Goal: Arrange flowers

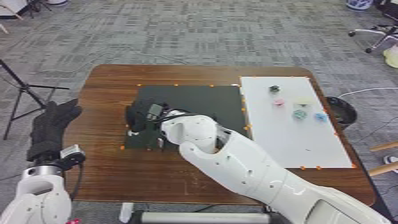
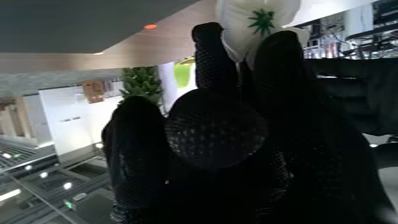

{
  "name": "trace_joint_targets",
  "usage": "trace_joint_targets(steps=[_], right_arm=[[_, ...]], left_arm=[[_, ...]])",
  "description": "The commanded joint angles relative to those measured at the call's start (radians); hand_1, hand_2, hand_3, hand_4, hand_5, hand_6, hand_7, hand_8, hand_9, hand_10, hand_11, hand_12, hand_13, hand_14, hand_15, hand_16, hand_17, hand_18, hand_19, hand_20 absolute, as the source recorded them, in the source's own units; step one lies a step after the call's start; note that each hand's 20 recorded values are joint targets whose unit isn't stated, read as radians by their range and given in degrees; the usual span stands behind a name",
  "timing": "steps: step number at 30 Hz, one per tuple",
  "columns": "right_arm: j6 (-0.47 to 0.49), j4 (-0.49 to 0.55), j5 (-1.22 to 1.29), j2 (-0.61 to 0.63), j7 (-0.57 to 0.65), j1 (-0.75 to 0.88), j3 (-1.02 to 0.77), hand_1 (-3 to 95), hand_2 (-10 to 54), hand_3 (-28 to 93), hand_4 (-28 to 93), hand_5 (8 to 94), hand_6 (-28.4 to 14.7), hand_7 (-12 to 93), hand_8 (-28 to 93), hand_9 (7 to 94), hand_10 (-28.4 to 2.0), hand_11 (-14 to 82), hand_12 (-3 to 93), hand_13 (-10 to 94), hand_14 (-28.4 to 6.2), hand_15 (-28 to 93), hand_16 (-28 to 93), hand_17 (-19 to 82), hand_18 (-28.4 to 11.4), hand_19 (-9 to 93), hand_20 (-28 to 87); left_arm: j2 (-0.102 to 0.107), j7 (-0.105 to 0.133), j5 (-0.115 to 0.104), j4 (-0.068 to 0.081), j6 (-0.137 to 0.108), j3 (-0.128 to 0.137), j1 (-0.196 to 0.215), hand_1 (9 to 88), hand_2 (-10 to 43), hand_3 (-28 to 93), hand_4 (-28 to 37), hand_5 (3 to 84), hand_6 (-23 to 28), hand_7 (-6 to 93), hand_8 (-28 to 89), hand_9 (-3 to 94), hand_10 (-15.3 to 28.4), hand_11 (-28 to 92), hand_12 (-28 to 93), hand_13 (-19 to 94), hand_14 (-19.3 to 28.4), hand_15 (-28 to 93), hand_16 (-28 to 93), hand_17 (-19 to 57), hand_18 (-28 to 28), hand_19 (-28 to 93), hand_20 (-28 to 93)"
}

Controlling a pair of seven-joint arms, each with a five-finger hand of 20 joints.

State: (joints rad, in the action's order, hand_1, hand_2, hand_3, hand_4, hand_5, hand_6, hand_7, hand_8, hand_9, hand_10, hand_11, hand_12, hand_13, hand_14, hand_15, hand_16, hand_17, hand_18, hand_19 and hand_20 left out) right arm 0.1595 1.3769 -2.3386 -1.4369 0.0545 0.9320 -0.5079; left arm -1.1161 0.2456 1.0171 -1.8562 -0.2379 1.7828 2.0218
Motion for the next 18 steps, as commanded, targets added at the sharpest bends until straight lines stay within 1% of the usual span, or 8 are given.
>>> trace_joint_targets(steps=[1,6,7,10,12,16,17,18], right_arm=[[0.034,-0.015,-0.057,-0.017,0.000,0.015,-0.034,58.4,1.1,47,-14,70.4,3.5,16,1,75.2,-7.5,7.4,12.7,91,-0.7,60,33,64,-12.3,93,61],[0.105,-0.016,-0.076,-0.027,0.001,0.023,-0.057,56.2,0.6,48,-13,67.4,2.3,15,1,71.4,-8.3,9.1,11.0,91,-1.0,59,32,63,-12.3,93,60],[0.091,-0.020,-0.070,-0.026,0.000,0.022,-0.054,55.1,0.2,49,-12,66.4,2.0,15,2,70.1,-8.3,9.2,10.7,91,-1.2,59,32,63,-12.5,93,59],[0.131,-0.013,-0.083,-0.029,-0.003,0.028,-0.068,53.1,-0.6,51,-13,64.9,1.7,15,2,68.4,-8.8,9.2,10.3,90,-1.3,59,32,62,-12.5,93,58],[0.138,-0.012,-0.083,-0.028,-0.005,0.028,-0.069,50.2,-1.2,55,-13,62.0,1.8,15,1,65.6,-10.4,8.8,10.5,90,-1.4,59,32,62,-12.3,93,56],[0.133,-0.007,-0.071,-0.023,0.001,0.018,-0.062,48.5,-1.3,57,-14,60.2,2.0,15,0,64.4,-11.1,8.7,10.8,89,-1.6,59,31,61,-12.5,93,56],[0.135,-0.008,-0.071,-0.025,0.002,0.017,-0.065,48.2,-1.3,57,-14,59.7,2.0,15,-1,64.3,-11.1,8.7,10.9,89,-1.6,59,31,61,-12.6,93,56],[0.128,-0.008,-0.066,-0.024,0.004,0.011,-0.062,47.2,-1.2,59,-14,58.3,2.2,15,-3,63.4,-11.5,8.5,11.0,89,-1.6,59,31,61,-12.6,93,55]], left_arm=[[-0.008,-0.005,0.004,-0.011,0.013,-0.003,-0.003,19.9,17.6,61,-28.3,53.3,4.3,12.5,-7,51.2,15.7,21,13,39,17.0,19,0,7.2,11.0,9,17],[-0.010,-0.002,0.003,-0.014,0.015,0.001,0.000,19.1,17.3,62,-28.3,53.2,4.2,12.5,-7,51.3,15.7,21,13,38,17.0,19,0,7.2,11.0,9,17],[-0.010,-0.003,0.003,-0.013,0.016,0.000,-0.002,19.1,17.3,62,-28.3,53.2,4.2,12.4,-7,51.2,15.7,21,13,38,17.1,19,0,7.2,11.0,9,17],[-0.010,-0.004,0.003,-0.014,0.015,-0.001,-0.003,18.9,17.0,62,-28.3,53.1,4.2,12.5,-7,51.2,15.7,21,13,38,17.0,19,0,7.2,11.0,9,17],[-0.011,-0.005,0.004,-0.014,0.016,-0.001,-0.004,18.8,16.8,62,-28.3,53.1,4.3,12.5,-7,51.2,15.6,21,13,38,17.1,19,0,7.2,11.0,9,17],[-0.011,-0.004,0.003,-0.015,0.011,0.000,-0.003,18.7,16.3,62,-28.3,53.1,4.4,12.3,-7,51.2,15.7,21,13,38,17.0,19,0,7.1,11.0,9,17],[-0.012,-0.003,0.001,-0.017,0.009,0.001,0.001,18.8,16.3,62,-28.3,53.1,4.4,12.3,-7,51.2,15.7,21,13,38,17.0,19,0,7.2,11.0,9,17],[-0.013,-0.003,0.002,-0.016,0.010,0.001,-0.001,18.8,16.1,62,-28.3,53.0,4.4,12.3,-7,51.1,15.7,22,13,38,17.0,19,0,7.2,11.0,9,17]])
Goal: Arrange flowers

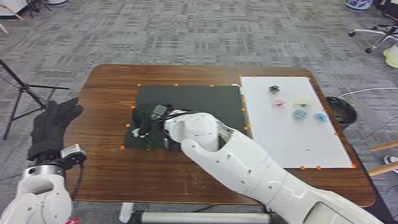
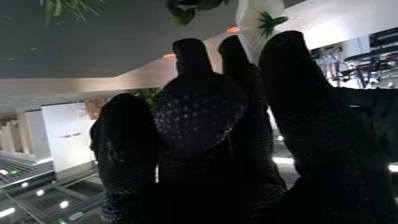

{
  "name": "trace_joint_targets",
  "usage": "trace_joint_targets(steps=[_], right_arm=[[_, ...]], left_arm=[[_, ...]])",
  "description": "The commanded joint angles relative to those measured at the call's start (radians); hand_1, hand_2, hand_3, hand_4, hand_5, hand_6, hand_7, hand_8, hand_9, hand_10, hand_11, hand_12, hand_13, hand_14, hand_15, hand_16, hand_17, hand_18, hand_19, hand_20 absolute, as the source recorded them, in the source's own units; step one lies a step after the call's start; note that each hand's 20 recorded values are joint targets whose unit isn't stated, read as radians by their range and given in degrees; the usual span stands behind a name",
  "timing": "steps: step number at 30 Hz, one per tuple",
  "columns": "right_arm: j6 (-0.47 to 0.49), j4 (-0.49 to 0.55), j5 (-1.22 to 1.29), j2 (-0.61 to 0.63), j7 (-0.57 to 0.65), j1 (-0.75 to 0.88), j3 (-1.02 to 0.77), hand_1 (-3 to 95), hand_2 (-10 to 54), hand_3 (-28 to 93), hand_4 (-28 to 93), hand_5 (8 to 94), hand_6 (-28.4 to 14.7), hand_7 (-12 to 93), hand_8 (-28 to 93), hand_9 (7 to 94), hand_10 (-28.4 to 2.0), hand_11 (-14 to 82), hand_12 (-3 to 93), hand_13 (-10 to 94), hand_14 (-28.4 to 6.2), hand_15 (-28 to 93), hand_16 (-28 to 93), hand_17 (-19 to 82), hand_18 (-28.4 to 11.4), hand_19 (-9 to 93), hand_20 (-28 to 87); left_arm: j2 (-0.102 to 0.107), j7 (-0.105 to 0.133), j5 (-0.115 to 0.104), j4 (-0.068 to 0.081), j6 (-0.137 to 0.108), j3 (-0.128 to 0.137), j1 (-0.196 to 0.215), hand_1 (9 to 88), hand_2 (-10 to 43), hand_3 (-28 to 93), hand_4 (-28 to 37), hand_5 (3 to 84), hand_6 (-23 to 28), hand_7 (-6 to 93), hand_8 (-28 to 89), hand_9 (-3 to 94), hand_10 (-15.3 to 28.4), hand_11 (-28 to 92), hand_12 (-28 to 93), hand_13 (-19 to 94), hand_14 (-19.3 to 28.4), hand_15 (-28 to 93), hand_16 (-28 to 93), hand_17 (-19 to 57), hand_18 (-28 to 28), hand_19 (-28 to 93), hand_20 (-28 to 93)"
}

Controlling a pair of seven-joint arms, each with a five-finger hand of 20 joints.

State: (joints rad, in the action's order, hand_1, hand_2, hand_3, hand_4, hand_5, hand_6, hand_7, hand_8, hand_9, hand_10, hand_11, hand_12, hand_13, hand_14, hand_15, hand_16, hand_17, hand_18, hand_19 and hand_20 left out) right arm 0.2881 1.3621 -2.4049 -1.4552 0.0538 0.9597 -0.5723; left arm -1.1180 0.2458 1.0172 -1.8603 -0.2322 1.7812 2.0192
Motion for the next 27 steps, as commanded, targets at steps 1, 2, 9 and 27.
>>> trace_joint_targets(steps=[1,2,9,27], right_arm=[[-0.009,0.005,0.006,-0.006,0.010,-0.021,0.004,46.9,-1.2,59,-14,58.0,2.3,15,-4,63.2,-11.6,8.4,11.1,89,-1.6,59,31,61,-12.6,93,55],[-0.015,0.004,0.009,-0.008,0.014,-0.027,0.005,46.8,-1.2,60,-14,57.9,2.3,15,-5,63.1,-11.7,8.4,11.1,89,-1.6,59,31,61,-12.6,93,55],[-0.047,0.007,0.044,-0.004,0.033,-0.058,0.024,45.9,-1.2,60,-13,56.6,2.6,15,-9,62.3,-11.8,8.3,11.3,89,-1.6,59,31,61,-12.7,93,55],[-0.258,0.402,0.324,0.474,0.088,-0.161,-0.025,39.8,-4.2,62,-11,53.3,-0.4,12,-8,57.5,-13.0,7.7,12.4,80,-5.6,53,29,50,-16.4,89,49]], left_arm=[[-0.009,-0.006,0.002,-0.012,0.003,0.002,0.001,18.8,16.0,62,-28.3,53.0,4.4,12.3,-7,51.1,15.8,22,13,38,17.0,19,0,7.1,11.0,9,17],[-0.008,-0.005,0.001,-0.011,0.004,0.001,-0.001,18.8,16.0,62,-28.3,53.0,4.4,12.3,-7,51.1,15.8,22,13,38,17.0,19,0,7.1,11.0,9,17],[-0.006,-0.009,0.002,-0.010,0.002,-0.003,-0.004,18.9,15.5,62,-28.3,53.0,4.3,12.5,-7,51.1,15.7,22,13,38,17.0,20,0,7.1,11.0,9,17],[-0.034,-0.010,0.000,-0.032,-0.013,0.026,0.050,18.8,14.8,63,-28.3,52.9,4.2,12.7,-7,51.1,15.7,22,13,39,17.0,20,0,7.1,11.0,9,17]])
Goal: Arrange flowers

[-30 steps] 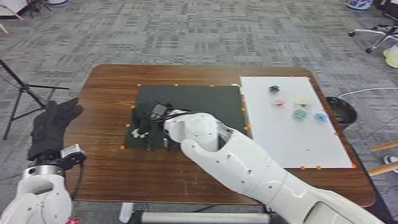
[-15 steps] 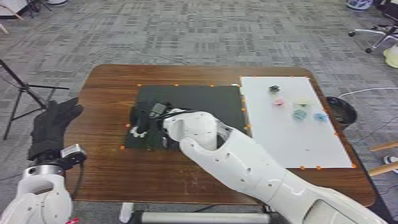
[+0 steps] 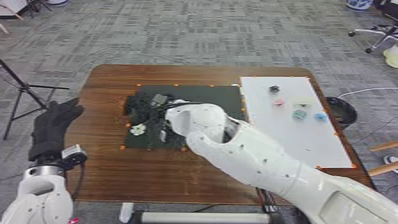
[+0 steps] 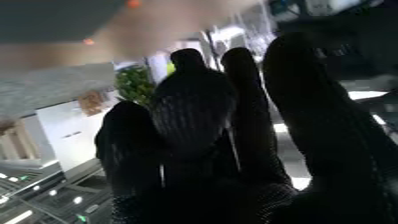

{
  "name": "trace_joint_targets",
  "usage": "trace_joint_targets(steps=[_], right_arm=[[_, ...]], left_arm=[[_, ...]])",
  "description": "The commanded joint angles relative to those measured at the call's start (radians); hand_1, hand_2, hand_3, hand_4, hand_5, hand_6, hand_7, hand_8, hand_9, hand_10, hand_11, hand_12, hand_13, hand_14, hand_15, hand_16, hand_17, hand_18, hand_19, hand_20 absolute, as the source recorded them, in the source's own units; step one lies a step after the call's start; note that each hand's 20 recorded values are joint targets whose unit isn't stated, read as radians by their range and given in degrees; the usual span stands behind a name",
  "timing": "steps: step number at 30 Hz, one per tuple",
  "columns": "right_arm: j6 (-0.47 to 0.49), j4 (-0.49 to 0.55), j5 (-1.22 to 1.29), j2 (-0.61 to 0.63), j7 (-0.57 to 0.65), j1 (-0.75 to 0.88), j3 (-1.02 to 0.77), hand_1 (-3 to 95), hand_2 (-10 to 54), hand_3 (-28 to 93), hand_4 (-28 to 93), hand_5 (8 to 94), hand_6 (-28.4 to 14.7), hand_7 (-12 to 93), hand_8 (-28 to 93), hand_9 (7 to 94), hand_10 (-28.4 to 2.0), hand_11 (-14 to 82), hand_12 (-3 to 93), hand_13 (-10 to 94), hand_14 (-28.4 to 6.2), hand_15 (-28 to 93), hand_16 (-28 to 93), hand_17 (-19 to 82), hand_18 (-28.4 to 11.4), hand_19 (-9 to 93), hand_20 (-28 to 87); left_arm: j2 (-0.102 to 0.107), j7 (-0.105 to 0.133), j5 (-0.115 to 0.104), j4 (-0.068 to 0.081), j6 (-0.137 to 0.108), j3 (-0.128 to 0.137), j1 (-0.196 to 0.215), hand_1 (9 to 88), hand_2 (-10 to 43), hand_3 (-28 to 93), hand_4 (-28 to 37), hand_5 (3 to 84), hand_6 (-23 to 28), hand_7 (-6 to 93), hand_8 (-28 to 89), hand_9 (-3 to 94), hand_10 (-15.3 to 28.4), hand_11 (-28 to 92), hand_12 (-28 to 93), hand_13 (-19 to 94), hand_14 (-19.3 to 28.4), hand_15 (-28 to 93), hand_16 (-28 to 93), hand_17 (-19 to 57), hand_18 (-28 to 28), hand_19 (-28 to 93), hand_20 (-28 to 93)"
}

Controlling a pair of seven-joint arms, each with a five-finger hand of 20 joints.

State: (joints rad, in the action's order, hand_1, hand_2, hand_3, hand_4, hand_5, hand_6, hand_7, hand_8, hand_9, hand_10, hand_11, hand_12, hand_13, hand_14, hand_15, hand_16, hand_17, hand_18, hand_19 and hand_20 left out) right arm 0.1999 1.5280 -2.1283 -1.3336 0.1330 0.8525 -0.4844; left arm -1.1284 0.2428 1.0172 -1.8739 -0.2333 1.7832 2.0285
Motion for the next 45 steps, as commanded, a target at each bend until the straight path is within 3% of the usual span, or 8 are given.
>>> trace_joint_targets(steps=[1,6,12,17,24,33,45], right_arm=[[-0.196,0.260,0.046,0.400,0.013,-0.049,-0.133,38.5,-5.4,62,-11,52.8,-1.0,12,-8,56.4,-13.3,7.5,12.6,78,-6.8,52,29,48,-17.0,87,49],[-0.224,0.342,0.040,0.579,0.045,0.043,-0.292,33.8,-9.4,62,-11,49.9,-2.7,10,-6,51.9,-15.2,6.7,14.2,71,-10.7,52,30,41,-20.0,81,51],[-0.239,0.369,-0.031,0.718,0.069,0.281,-0.527,30.5,-9.5,63,-13,49.1,-2.9,9,-6,50.9,-15.5,6.6,14.6,72,-10.7,53,30,41,-20.5,81,53],[-0.228,0.331,-0.030,0.711,0.110,0.494,-0.707,30.5,-9.5,64,-13,49.2,-2.7,10,-6,51.0,-15.3,6.7,14.9,72,-10.3,55,29,42,-20.3,82,53],[-0.219,0.283,-0.055,0.704,0.150,0.630,-0.773,32.3,-9.5,64,-14,51.1,-2.1,11,-6,53.7,-14.8,7.5,15.6,75,-9.3,57,30,44,-19.8,85,53],[-0.218,0.225,-0.112,0.685,0.166,0.692,-0.798,33.3,-9.5,65,-14,53.2,-1.3,13,-7,57.6,-13.9,8.9,17.2,76,-8.5,59,30,46,-19.2,88,52],[-0.198,0.187,-0.157,0.655,0.166,0.725,-0.796,34.3,-9.5,66,-15,54.4,-0.7,14,-7,59.0,-13.9,9.8,17.8,76,-8.4,60,30,46,-19.2,88,52]], left_arm=[[-0.024,-0.005,-0.001,-0.019,-0.014,0.023,0.041,18.8,14.8,63,-28.3,52.9,4.3,12.7,-7,51.1,15.8,22,13,38,17.0,20,0,7.1,11.0,9,17],[-0.028,-0.010,0.003,-0.023,-0.010,0.024,0.051,18.8,14.6,63,-28.3,52.9,4.3,12.7,-7,51.1,15.8,22,13,38,17.0,20,0,7.1,11.0,9,17],[-0.030,-0.008,0.005,-0.023,-0.002,0.021,0.055,18.9,14.6,63,-28.3,53.0,4.3,12.7,-7,51.1,15.8,22,13,38,16.9,19,0,7.1,11.0,9,17],[-0.038,-0.015,0.007,-0.034,-0.002,0.024,0.061,19.1,14.5,63,-28.3,53.0,4.3,12.7,-7,51.0,15.8,22,13,39,17.0,20,0,7.1,11.0,9,17],[-0.033,-0.020,0.010,-0.034,0.002,0.012,0.049,19.0,14.5,63,-28.3,53.0,4.3,12.8,-7,51.1,15.8,22,13,38,17.0,19,0,7.1,11.0,9,17],[-0.030,-0.016,0.016,-0.040,0.021,0.018,0.046,19.3,14.5,62,-28.3,53.0,4.3,12.7,-7,51.1,15.8,22,13,39,16.9,20,0,7.1,11.0,9,17],[-0.037,-0.014,0.015,-0.041,0.028,0.016,0.048,19.2,14.3,62,-28.3,52.9,4.3,12.6,-7,51.2,15.8,22,13,39,17.2,20,0,7.1,11.0,9,17]])
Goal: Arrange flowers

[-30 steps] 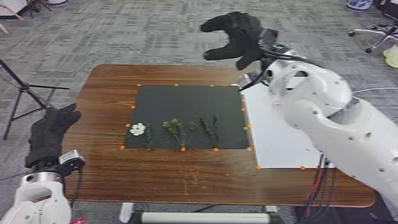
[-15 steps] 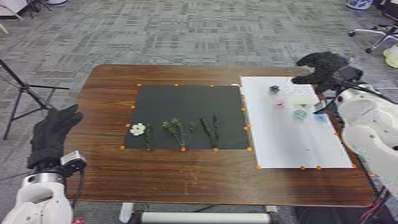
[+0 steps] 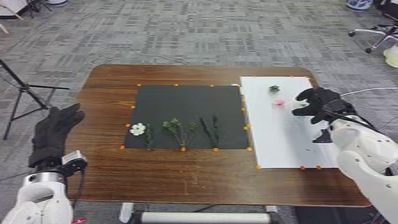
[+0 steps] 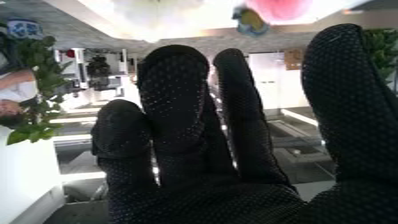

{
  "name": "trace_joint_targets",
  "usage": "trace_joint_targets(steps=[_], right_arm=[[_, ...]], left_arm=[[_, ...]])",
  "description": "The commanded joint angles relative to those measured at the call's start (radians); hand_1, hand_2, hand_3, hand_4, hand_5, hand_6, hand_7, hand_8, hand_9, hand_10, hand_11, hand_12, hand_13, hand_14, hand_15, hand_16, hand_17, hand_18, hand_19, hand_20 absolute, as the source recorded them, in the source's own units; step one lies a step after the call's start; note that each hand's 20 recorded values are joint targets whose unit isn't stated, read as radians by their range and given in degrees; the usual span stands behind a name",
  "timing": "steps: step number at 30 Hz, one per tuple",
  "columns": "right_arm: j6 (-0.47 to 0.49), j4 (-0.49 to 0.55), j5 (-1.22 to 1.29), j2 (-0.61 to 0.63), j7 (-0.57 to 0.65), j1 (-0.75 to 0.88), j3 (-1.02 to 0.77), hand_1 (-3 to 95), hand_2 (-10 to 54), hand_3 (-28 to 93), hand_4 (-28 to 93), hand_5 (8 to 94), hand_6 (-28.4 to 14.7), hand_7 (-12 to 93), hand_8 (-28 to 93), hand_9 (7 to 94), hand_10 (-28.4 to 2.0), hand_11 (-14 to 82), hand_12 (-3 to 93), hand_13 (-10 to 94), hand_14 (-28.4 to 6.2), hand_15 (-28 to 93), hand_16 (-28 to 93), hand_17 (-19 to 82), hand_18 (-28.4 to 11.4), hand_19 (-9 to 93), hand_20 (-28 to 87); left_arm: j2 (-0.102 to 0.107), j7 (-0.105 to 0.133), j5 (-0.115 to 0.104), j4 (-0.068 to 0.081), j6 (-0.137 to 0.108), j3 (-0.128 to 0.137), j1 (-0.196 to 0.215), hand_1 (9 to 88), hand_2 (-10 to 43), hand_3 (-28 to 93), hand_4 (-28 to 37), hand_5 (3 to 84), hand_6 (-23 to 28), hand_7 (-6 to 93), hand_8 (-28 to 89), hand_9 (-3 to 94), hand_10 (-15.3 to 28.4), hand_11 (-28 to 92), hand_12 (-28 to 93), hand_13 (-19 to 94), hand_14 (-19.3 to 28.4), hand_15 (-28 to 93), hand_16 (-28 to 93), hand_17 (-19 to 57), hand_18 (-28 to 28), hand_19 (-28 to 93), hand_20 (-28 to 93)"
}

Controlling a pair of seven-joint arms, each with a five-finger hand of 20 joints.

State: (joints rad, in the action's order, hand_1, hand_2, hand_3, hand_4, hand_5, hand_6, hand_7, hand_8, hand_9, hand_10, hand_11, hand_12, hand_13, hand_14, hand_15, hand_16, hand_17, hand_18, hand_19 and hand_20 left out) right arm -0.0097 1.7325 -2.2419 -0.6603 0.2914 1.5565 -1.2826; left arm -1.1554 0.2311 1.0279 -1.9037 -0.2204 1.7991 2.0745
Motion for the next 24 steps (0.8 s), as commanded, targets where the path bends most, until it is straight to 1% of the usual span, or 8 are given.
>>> trace_joint_targets(steps=[1,5,12,14,15,18,20,24], right_arm=[[0.009,-0.019,-0.050,-0.021,0.008,0.026,0.001,34.6,-9.5,66,-15,54.5,-0.7,15,-7,59.3,-13.7,10.1,17.9,76,-8.4,60,30,46,-19.2,88,52],[-0.011,-0.030,-0.070,-0.024,0.013,0.032,0.011,37.1,-9.5,65,-16,55.4,-0.2,16,-7,61.0,-13.4,11.6,18.4,77,-8.2,60,30,46,-19.0,88,51],[-0.060,-0.045,-0.088,-0.029,0.036,0.044,0.029,44.8,-9.5,66,-18,58.4,0.9,18,-8,64.1,-13.1,13.5,18.5,78,-6.8,60,30,48,-18.0,89,51],[-0.078,-0.055,-0.099,-0.030,0.030,0.038,0.041,47.7,-9.5,66,-18,59.6,1.5,20,-9,65.6,-12.8,14.2,18.4,79,-6.3,60,30,49,-17.4,89,51],[-0.088,-0.057,-0.102,-0.029,0.032,0.038,0.047,48.7,-9.5,66,-19,60.0,1.7,20,-9,66.6,-12.8,14.9,18.5,79,-6.1,60,30,49,-17.2,89,51],[-0.130,-0.071,-0.110,-0.030,0.022,0.032,0.062,53.1,-9.5,64,-20,61.3,2.1,21,-1,70.0,-11.9,16.4,18.8,81,-5.0,60,30,50,-16.7,90,50],[-0.158,-0.085,-0.118,-0.033,0.011,0.022,0.075,56.4,-9.5,61,-20,63.6,2.2,22,3,72.9,-11.2,13.5,22.8,82,-4.7,60,30,52,-16.3,90,50],[-0.220,-0.108,-0.117,-0.028,-0.011,-0.007,0.111,60.8,-9.5,56,-18,68.8,2.5,22,5,79.7,-10.1,6.7,30.0,84,-3.6,59,31,54,-15.7,91,50]], left_arm=[[-0.011,-0.001,0.004,-0.011,0.017,-0.001,0.001,19.1,14.3,62,-28.3,52.9,4.2,12.6,-7,51.2,15.8,22,13,39,17.2,20,0,7.1,11.0,9,17],[-0.014,0.000,0.005,-0.015,0.025,0.002,0.006,19.3,14.4,62,-28.3,52.9,4.2,12.7,-7,51.2,15.8,22,13,39,17.3,20,0,7.1,11.0,9,17],[-0.015,-0.005,0.004,-0.016,0.029,0.003,0.004,19.5,14.4,62,-28.3,52.8,4.3,12.6,-7,51.2,15.8,22,13,39,17.4,20,0,7.1,11.0,9,17],[-0.016,-0.004,0.003,-0.020,0.024,0.004,0.008,19.6,14.4,62,-28.3,52.8,4.3,12.6,-7,51.2,15.8,22,13,39,17.4,20,0,7.1,11.0,9,17],[-0.016,-0.006,0.003,-0.017,0.024,0.004,0.004,19.6,14.4,62,-28.3,52.9,4.3,12.6,-7,51.2,15.8,22,13,39,17.4,20,0,7.1,11.0,9,17],[-0.016,-0.008,0.003,-0.017,0.026,0.004,0.003,19.5,14.5,62,-28.3,52.9,4.3,12.5,-7,51.2,15.8,22,13,39,17.3,20,0,7.1,11.1,9,17],[-0.014,-0.009,0.002,-0.016,0.025,0.002,0.001,19.5,14.5,62,-28.3,52.8,4.3,12.6,-7,51.2,15.8,22,13,39,17.4,20,0,7.1,11.1,9,17],[-0.013,-0.010,0.002,-0.016,0.021,0.003,-0.001,19.5,14.6,62,-28.3,52.7,4.3,12.5,-7,51.3,15.8,22,13,39,17.4,20,0,7.1,11.1,9,17]])
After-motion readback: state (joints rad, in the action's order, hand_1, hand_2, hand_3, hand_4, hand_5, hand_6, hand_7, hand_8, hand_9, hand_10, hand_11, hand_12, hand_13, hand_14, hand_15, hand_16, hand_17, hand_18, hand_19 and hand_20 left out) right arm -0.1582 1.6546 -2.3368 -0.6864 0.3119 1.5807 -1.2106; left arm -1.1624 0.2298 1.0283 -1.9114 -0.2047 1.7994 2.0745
